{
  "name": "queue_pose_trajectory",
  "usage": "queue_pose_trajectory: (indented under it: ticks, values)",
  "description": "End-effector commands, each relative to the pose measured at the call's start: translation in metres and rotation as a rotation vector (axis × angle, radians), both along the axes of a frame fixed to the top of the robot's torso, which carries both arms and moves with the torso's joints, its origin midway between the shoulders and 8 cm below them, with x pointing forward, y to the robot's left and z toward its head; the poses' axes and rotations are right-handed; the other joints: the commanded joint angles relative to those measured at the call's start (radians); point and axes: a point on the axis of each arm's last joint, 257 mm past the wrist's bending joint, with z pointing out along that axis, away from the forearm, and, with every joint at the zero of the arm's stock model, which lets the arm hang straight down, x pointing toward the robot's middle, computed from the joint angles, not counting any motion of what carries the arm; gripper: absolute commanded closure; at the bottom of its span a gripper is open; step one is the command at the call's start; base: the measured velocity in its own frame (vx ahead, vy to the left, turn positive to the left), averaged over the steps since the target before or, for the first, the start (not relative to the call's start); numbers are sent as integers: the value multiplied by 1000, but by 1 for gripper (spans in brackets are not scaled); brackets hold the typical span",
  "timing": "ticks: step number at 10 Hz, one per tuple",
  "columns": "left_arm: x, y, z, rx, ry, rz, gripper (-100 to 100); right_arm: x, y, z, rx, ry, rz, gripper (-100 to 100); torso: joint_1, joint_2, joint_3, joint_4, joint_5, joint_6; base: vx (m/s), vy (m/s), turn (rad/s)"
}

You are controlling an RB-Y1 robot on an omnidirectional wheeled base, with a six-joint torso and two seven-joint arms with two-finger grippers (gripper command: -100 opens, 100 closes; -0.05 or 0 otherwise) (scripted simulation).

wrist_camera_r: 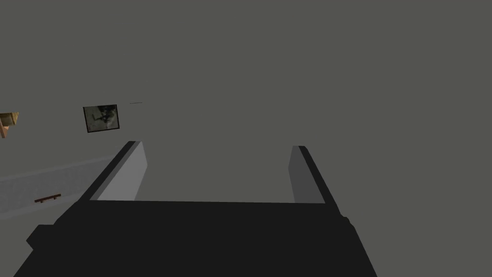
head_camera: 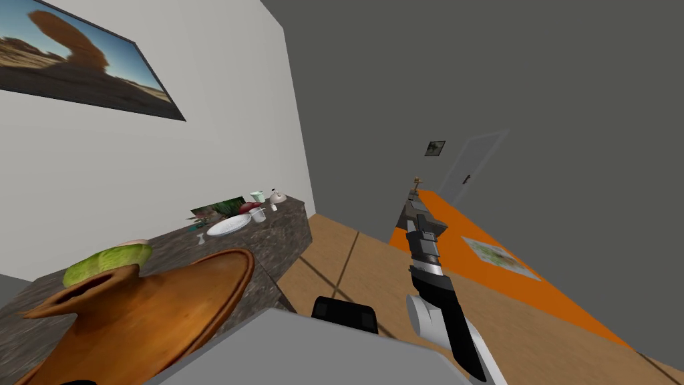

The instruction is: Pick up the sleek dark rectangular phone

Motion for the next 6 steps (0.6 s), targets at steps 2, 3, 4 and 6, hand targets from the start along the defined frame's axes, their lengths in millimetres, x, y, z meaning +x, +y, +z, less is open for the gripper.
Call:
queue_pose_trajectory:
  ticks: [2,3,4,6]
  values:
    - [7,14,1,7,1,-24,-100,0,0,0,0,0,0,0,0,0,0,0,0,0,30,-28,125]
    - [8,16,1,6,1,-24,100,0,0,0,0,0,0,0,0,1,0,0,0,0,4,-4,-11]
    - [8,15,1,6,0,-25,100,0,0,0,0,0,0,0,2,2,1,0,0,0,0,0,0]
    - [8,16,1,6,0,-27,100,0,0,0,0,0,0,0,2,3,2,1,1,-1,0,0,0]
